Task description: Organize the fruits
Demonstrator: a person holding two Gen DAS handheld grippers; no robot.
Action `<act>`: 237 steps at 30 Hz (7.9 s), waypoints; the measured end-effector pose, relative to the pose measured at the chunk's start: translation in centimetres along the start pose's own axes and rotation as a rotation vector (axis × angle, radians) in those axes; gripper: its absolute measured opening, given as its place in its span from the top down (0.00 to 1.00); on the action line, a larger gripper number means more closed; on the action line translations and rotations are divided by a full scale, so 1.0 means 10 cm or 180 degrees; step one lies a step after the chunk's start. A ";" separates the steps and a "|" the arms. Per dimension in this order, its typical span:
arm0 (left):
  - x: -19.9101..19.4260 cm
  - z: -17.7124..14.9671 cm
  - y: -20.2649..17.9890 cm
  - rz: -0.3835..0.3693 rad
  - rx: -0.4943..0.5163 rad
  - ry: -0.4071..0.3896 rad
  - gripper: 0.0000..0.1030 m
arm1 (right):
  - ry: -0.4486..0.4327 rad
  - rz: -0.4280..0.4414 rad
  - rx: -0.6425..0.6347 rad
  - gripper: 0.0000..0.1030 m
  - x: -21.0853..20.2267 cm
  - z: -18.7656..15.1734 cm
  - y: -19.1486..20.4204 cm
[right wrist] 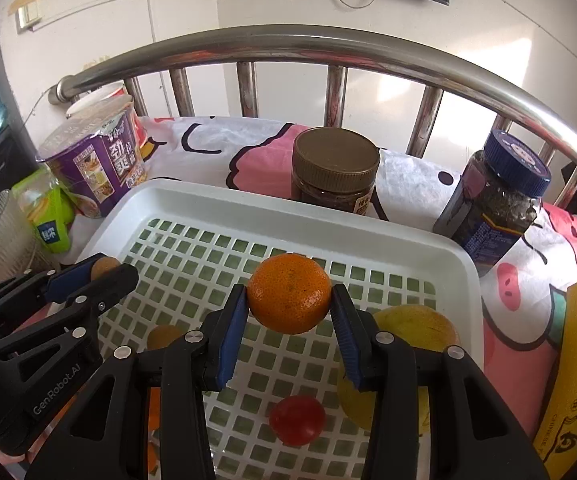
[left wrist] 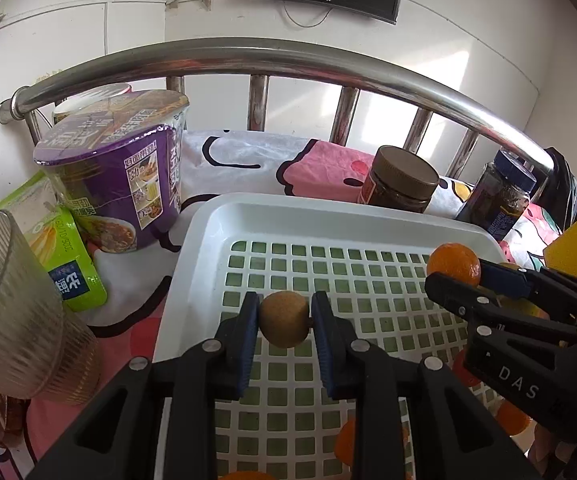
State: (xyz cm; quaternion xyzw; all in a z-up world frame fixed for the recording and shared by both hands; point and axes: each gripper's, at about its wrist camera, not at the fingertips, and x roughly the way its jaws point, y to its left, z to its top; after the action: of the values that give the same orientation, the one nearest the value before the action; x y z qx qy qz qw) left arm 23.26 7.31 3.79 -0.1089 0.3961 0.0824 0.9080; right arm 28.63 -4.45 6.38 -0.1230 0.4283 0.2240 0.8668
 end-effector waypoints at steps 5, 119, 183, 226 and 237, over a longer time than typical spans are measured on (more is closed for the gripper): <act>0.06 -0.02 0.02 0.0022 -0.0028 0.0056 0.72 | 0.0090 -0.0119 -0.0233 0.60 0.12 0.07 0.11; -1.04 -1.71 -0.18 0.0050 0.0753 0.0271 0.00 | 0.0029 -0.0179 0.0612 0.00 -1.08 -2.25 0.05; -0.93 -1.66 -0.16 -0.0010 0.0682 0.0380 0.00 | 0.0131 -0.0404 0.0608 0.00 -1.00 -2.20 0.09; -0.94 -1.67 -0.15 -0.0009 0.0684 0.0379 0.00 | 0.0131 -0.0407 0.0607 0.00 -1.01 -2.21 0.09; -0.94 -1.67 -0.15 -0.0009 0.0684 0.0379 0.00 | 0.0131 -0.0408 0.0607 0.00 -1.01 -2.21 0.10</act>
State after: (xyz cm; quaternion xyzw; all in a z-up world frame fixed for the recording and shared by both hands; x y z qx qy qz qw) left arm 5.60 0.87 -0.17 -0.0163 0.4556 0.0316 0.8895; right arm 7.57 -15.42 1.11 -0.0716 0.4566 0.1238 0.8781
